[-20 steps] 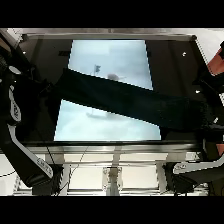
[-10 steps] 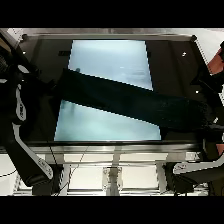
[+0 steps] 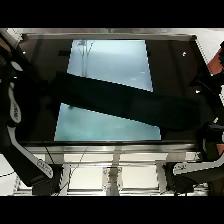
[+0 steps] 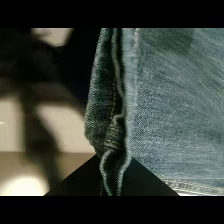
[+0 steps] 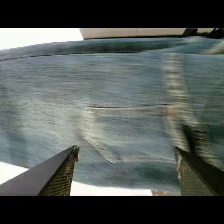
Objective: Fold the clothes and pants, and hang the long-sleeved shirts on hangers.
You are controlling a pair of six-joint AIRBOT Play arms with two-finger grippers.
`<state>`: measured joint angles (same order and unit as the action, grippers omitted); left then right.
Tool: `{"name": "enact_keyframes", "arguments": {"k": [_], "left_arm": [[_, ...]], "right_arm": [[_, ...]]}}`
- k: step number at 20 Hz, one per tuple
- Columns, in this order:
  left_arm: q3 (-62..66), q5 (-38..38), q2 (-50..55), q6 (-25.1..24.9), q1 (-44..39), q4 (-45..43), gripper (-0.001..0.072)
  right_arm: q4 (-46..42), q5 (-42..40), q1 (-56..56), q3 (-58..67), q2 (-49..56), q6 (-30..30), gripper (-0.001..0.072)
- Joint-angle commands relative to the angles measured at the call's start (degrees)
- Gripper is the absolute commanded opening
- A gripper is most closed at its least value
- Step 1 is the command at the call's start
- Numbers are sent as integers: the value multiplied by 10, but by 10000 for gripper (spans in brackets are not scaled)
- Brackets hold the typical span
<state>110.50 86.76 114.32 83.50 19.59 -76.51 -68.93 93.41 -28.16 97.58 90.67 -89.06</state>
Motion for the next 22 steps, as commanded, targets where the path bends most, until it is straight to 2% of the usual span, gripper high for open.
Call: {"name": "enact_keyframes", "arguments": {"k": [1,6,10,12,17,22], "left_arm": [[0,74,-75,-13,18,-184,36],[0,89,-166,-37,24,-179,36],[0,92,-205,-96,-13,-76,35],[1,105,-211,-123,-54,-45,36],[1,123,-211,-166,-194,-44,36],[1,119,-210,-171,-307,-16,36]], "right_arm": [[1,12,28,0,0,2,677],[-2,-1,95,0,0,17,677],[-6,-17,114,1,-3,38,677],[-18,-14,114,2,-3,38,677],[-26,-1,114,2,-3,43,677],[-29,5,114,2,-14,46,676]]}}
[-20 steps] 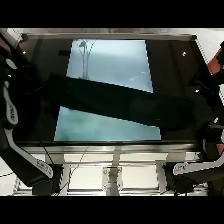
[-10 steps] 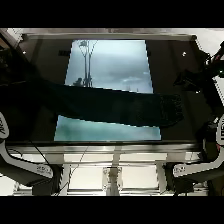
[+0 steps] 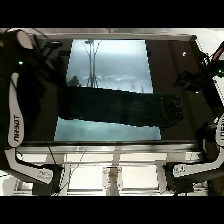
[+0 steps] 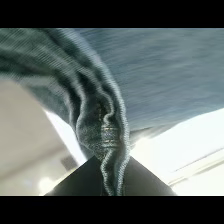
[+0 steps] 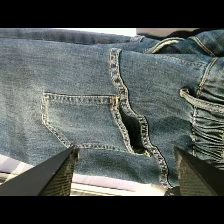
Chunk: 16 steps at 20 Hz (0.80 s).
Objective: Fold the clothes and pants, and hang the long-sleeved shirts on hangers.
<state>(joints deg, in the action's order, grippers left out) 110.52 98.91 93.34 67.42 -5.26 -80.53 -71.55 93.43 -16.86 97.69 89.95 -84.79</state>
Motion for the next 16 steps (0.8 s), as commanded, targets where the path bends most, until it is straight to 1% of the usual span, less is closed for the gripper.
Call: {"name": "enact_keyframes", "arguments": {"k": [1,4,6,10,13,14,16], "left_arm": [[0,-9,2,-10,-70,45,36],[0,-25,13,-7,-87,129,36],[0,-27,23,9,-93,161,36],[0,-41,45,61,-96,163,36],[0,-128,46,113,-95,169,36],[0,-141,46,121,-94,186,35],[0,-138,46,120,-96,235,35]], "right_arm": [[-4,5,1,0,-13,5,676],[-6,6,1,0,-31,5,677],[-7,6,1,0,-42,5,677],[-7,8,1,0,-56,5,677],[-7,24,1,0,-58,5,677],[-7,29,1,0,-58,5,676],[-7,31,1,0,-58,5,677]]}}
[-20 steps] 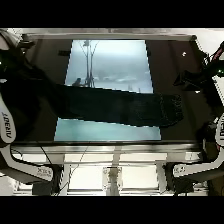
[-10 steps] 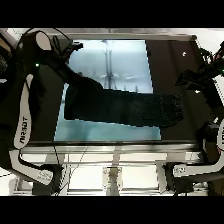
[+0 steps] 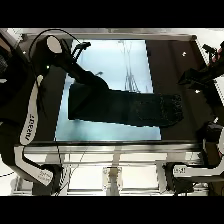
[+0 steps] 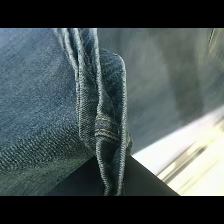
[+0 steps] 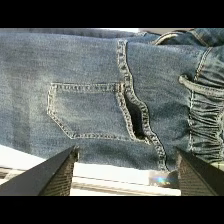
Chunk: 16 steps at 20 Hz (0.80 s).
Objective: Fold the clothes and pants, and hang the long-sleeved shirts on hangers.
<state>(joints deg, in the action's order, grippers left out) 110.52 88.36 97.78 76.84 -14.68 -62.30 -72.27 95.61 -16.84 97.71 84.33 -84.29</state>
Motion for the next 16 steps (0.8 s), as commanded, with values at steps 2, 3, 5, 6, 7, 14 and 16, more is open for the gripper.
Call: {"name": "enact_keyframes", "arguments": {"k": [2,3,5,6,7,14,16], "left_arm": [[0,-31,2,27,-11,50,36],[0,-29,4,27,-16,45,35],[-1,-9,15,28,-29,36,36],[-1,8,24,36,-36,36,36],[-1,24,37,40,-45,36,36],[-1,96,90,37,-113,43,412],[-1,89,81,37,-105,41,412]], "right_arm": [[0,9,0,0,-2,0,677],[0,9,0,0,-2,0,677],[0,10,0,0,-2,0,677],[0,10,0,0,-2,0,676],[0,10,0,0,-2,0,677],[0,26,0,0,-2,0,677],[0,27,0,0,-2,0,677]]}}
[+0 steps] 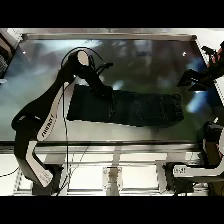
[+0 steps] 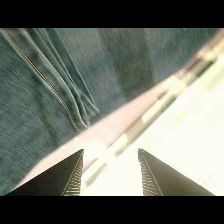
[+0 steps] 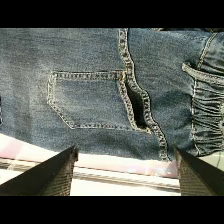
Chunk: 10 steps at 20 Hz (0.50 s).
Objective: Fold the clothes and pants, and hang the long-sleeved shirts on hangers.
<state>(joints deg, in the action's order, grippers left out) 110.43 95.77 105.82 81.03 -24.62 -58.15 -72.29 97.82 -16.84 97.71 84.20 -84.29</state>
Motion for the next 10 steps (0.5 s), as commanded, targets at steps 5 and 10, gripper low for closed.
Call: {"name": "enact_keyframes", "arguments": {"k": [5,10], "left_arm": [[0,-35,-50,2,97,-94,413],[-28,-39,-51,6,245,-116,571]], "right_arm": [[8,11,1,0,0,0,677],[52,3,1,0,0,0,677]]}}
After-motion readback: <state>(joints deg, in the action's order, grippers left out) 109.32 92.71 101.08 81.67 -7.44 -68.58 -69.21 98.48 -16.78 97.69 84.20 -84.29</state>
